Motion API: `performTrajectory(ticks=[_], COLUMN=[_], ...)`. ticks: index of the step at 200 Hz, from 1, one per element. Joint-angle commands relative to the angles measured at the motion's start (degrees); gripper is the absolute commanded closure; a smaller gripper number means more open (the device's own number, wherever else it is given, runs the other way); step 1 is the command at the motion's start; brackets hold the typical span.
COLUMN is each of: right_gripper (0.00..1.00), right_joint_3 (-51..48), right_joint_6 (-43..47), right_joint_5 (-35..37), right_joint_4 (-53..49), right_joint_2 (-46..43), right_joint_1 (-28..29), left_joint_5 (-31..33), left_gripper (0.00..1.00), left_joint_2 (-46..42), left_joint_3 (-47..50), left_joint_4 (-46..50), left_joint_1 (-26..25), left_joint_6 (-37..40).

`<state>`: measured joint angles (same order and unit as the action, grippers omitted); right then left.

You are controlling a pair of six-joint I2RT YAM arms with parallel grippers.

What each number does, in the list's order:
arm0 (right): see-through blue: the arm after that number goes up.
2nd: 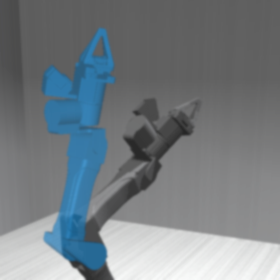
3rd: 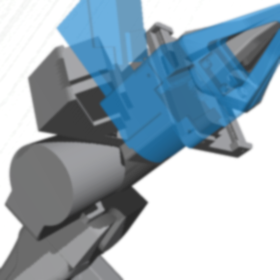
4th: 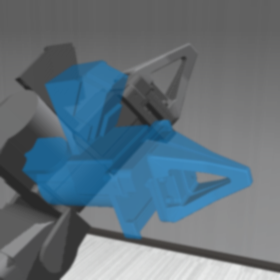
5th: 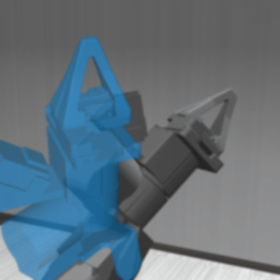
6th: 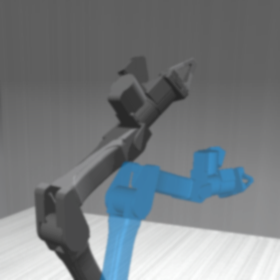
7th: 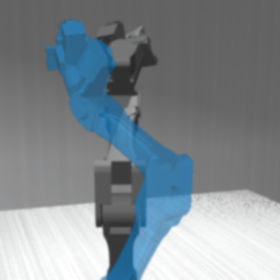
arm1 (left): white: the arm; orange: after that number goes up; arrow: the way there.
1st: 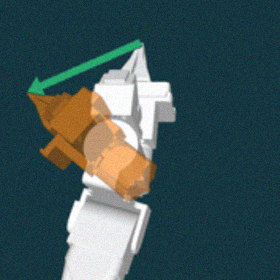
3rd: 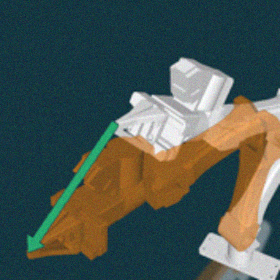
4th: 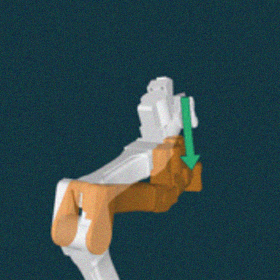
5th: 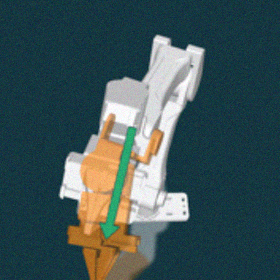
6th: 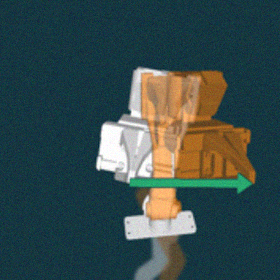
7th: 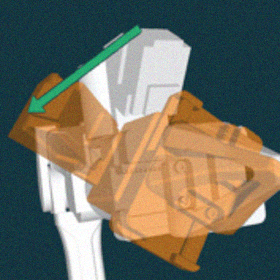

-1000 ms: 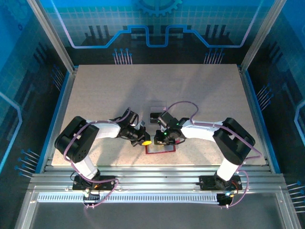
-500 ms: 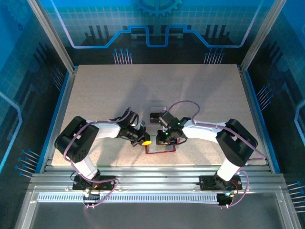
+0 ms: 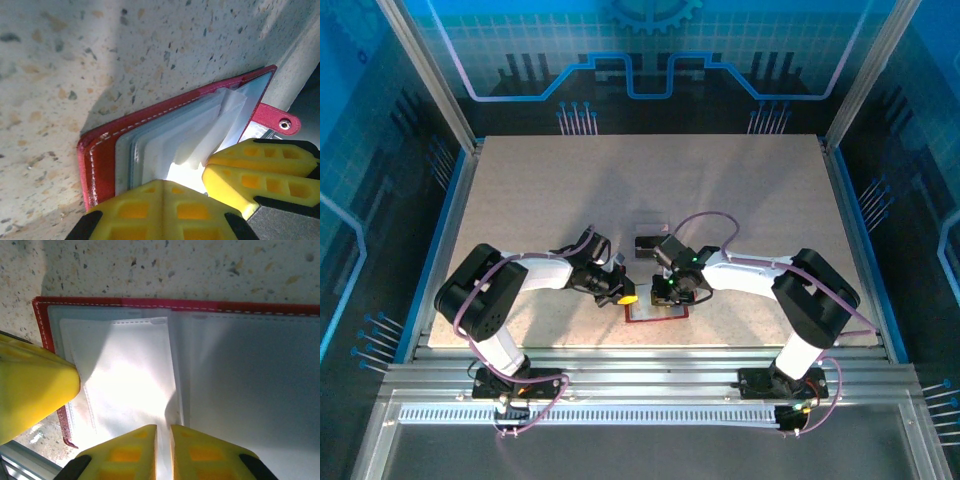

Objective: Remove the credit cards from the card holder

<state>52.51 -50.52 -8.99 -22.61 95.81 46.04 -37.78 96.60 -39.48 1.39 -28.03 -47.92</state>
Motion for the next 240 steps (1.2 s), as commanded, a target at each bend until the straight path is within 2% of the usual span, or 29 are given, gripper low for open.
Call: performTrajectory(ticks=[1, 49, 116, 211, 240], right_gripper=[0.86, 0.87, 0.87, 0.87, 0.84], right_joint_3=[0.7, -0.4, -0.7, -0.7, -0.7], right_joint_6=[0.5, 0.2, 0.3, 0.3, 0.1], right_joint_5=[1.4, 0.7, 0.0, -0.1, 0.0], right_joint_4=[-2.1, -0.8, -0.2, -0.2, -0.4], right_joint_2=[0.2, -0.4, -0.4, -0.9, -2.3], right_joint_1=[-0.6, -1.2, -1.5, -1.5, -1.5], left_joint_5=[1.7, 1.1, 0.3, -2.2, -2.5], left_gripper=[0.97, 0.94, 0.74, 0.73, 0.73], left_joint_2=[-0.8, -1.0, -3.6, -4.0, -3.6], left_joint_3=[0.3, -0.5, -1.4, -0.2, -0.3], left_joint_4=[3.8, 3.7, 3.8, -2.8, -3.2], left_joint_1=[-0.2, -0.3, -0.3, -1.0, -1.2], left_joint_6=[1.0, 0.5, -1.1, -6.2, -6.4])
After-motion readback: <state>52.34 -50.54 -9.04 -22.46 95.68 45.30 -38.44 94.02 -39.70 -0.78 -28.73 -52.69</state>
